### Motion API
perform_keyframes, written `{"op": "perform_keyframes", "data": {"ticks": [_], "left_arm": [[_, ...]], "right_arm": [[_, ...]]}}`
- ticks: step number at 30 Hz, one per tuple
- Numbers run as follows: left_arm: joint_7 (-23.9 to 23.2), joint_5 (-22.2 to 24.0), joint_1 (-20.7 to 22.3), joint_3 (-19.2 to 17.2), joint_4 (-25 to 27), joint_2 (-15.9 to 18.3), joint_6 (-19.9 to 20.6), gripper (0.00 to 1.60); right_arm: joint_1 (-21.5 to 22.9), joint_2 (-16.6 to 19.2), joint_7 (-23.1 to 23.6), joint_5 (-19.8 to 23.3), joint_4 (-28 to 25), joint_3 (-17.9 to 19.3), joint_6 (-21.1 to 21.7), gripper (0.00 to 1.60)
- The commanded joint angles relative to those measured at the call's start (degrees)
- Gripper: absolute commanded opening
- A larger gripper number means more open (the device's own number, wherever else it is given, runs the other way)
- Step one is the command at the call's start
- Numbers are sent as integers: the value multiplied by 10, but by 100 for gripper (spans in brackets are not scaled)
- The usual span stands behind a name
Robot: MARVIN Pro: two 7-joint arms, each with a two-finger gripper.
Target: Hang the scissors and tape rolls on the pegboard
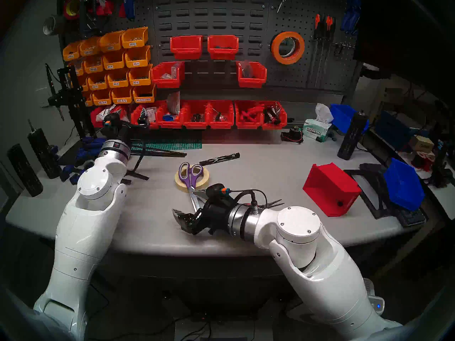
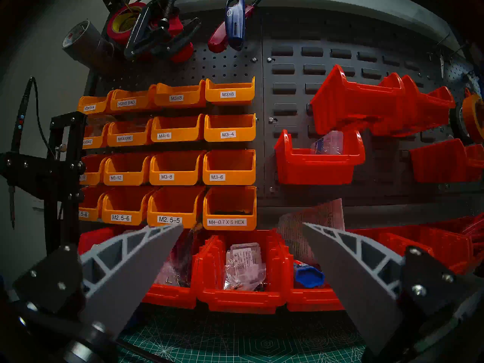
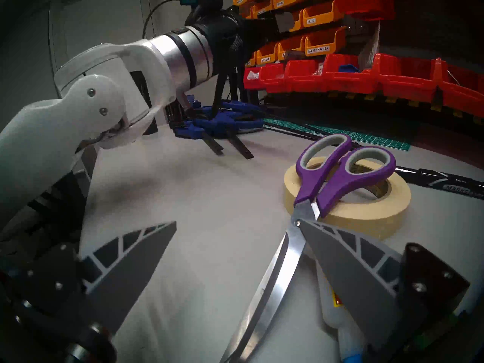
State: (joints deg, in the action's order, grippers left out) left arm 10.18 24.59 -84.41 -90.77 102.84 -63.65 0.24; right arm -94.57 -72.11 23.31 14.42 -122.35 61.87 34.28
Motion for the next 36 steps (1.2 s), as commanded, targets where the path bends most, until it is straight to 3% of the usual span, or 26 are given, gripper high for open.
{"op": "perform_keyframes", "data": {"ticks": [1,36], "left_arm": [[1,1,17,-7,17,1,-7,160],[1,1,17,-8,17,1,-7,160]], "right_arm": [[1,-3,3,1,-16,-3,-8,160],[20,6,-18,-50,-4,-36,-8,160]]}}
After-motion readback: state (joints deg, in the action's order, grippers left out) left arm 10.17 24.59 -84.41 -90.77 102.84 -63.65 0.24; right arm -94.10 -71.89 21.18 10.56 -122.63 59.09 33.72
